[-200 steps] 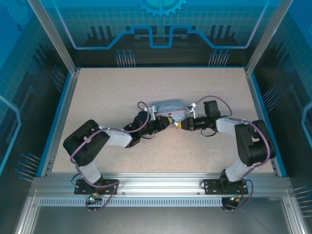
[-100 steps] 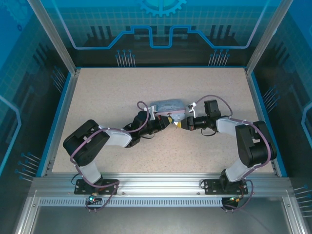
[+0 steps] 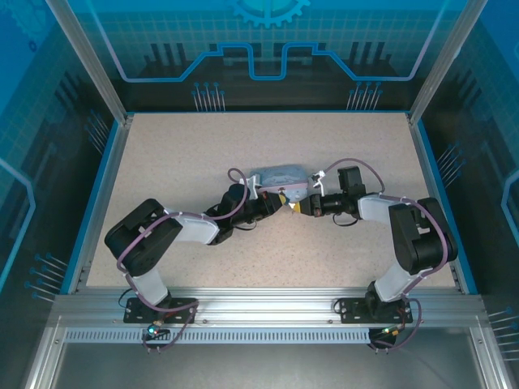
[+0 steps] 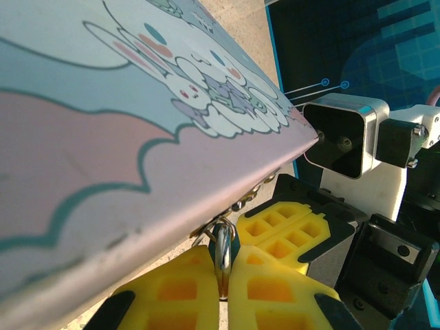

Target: Unlock the padlock with the key

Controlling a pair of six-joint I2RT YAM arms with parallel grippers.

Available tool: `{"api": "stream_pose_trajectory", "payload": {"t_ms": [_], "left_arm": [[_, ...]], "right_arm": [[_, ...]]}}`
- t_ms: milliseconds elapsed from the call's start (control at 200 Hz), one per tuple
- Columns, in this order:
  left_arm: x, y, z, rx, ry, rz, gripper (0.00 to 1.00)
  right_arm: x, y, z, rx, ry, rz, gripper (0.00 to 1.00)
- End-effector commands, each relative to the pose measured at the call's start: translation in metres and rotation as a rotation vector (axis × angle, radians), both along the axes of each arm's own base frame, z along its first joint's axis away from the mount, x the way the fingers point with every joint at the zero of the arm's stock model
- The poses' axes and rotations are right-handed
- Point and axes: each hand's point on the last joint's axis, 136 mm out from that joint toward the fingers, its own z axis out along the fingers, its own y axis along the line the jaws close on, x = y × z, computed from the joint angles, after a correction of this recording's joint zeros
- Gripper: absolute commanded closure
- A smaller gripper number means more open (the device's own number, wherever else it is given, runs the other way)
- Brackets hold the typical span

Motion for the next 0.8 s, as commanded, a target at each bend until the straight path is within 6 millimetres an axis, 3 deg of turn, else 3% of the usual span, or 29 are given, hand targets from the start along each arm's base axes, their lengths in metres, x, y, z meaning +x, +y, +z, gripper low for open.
{"api": "stream_pose_trajectory", "payload": {"t_ms": [0, 460, 795], "left_arm": [[-0.003, -0.004, 0.02, -0.054, -0.034, -0.029, 1.0], [0.004, 0.007, 0.018, -0.027, -0.027, -0.019, 1.0], [0.005, 0.009, 0.019, -0.02, -0.024, -0.016, 1.0]], "right_arm": [[0.001, 0.007, 0.009, 0.035, -0.029, 0.028, 1.0], [-0.008, -0.001, 0.011, 0.012, -0.026, 0.031, 1.0], [-0.005, 0.006, 0.014, 0.037, -0.024, 0.045, 1.0]]}}
